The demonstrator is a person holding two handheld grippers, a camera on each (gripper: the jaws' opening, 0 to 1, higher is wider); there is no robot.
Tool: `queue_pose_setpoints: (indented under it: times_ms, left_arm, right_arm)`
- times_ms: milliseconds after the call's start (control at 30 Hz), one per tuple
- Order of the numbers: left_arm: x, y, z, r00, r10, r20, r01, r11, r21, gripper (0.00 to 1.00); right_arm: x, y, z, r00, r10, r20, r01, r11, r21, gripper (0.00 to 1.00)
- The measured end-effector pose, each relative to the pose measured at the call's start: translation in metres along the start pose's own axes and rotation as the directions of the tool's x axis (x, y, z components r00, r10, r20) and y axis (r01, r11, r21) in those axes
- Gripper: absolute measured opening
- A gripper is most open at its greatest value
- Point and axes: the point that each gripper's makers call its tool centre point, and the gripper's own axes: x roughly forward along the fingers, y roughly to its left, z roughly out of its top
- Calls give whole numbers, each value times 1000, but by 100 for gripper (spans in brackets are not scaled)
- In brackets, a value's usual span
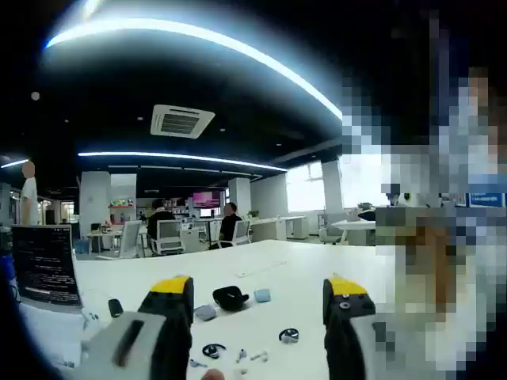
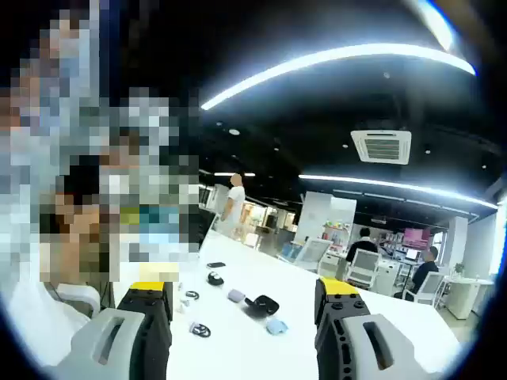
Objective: Pick up the earbuds from the table and place the earbuds into the earbud case
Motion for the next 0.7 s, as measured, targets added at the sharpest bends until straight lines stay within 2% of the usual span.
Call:
queue_pose_setpoints:
  times_ms: [267, 700]
  left_arm:
    - [0, -1, 1, 1000, -1, 4, 1, 1000, -1, 67]
    - [4, 1, -4, 1000, -2, -9, 2, 1000, -7, 65]
  right_arm:
    - [-1, 1, 2, 1000, 2, 5, -2, 1000, -5, 70]
    - [5, 1, -5, 1000, 13, -16, -13, 1000, 1, 70]
